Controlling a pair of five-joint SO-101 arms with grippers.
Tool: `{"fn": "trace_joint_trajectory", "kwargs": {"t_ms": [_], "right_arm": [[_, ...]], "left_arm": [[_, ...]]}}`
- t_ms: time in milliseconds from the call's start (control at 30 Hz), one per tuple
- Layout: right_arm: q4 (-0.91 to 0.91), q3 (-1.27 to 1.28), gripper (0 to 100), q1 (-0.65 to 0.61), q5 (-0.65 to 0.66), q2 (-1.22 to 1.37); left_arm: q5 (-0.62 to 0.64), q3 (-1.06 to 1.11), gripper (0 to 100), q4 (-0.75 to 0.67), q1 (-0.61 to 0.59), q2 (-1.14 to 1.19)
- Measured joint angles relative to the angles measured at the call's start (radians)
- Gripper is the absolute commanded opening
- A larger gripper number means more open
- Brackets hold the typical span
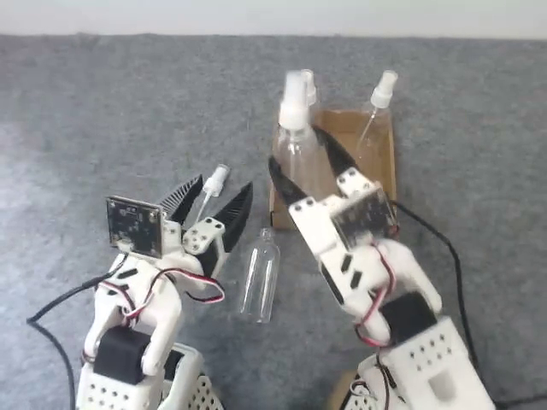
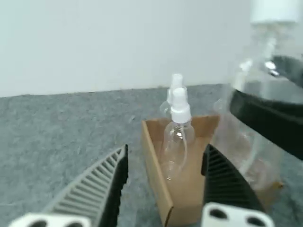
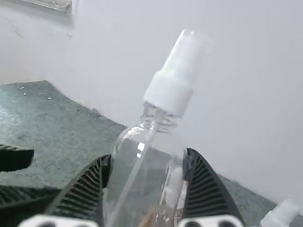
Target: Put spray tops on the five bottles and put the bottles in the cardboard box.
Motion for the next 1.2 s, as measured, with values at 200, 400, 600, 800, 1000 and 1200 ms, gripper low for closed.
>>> {"fn": "trace_joint_trajectory", "kwargs": {"t_ms": [200, 400, 600, 800, 1000, 1200], "right_arm": [[0.026, -0.244, 0.6, 0.0, -0.057, 0.344], [0.331, -0.499, 0.6, -0.057, -0.18, 0.511], [0.726, -0.72, 0.6, -0.146, -0.196, 0.514], [0.835, -0.792, 0.6, -0.15, -0.199, 0.514], [0.859, -0.796, 0.6, -0.143, -0.201, 0.512], [0.884, -0.796, 0.6, -0.084, -0.183, 0.437]], "left_arm": [[-0.061, 0.002, 28, 0.012, 0.094, -0.002], [-0.074, 0.021, 29, 0.012, 0.117, -0.003], [-0.098, 0.055, 27, -0.017, 0.123, -0.009], [-0.109, 0.054, 27, -0.018, 0.124, -0.009], [-0.112, 0.054, 27, -0.018, 0.124, -0.009], [-0.112, 0.054, 27, -0.018, 0.124, -0.009]]}}
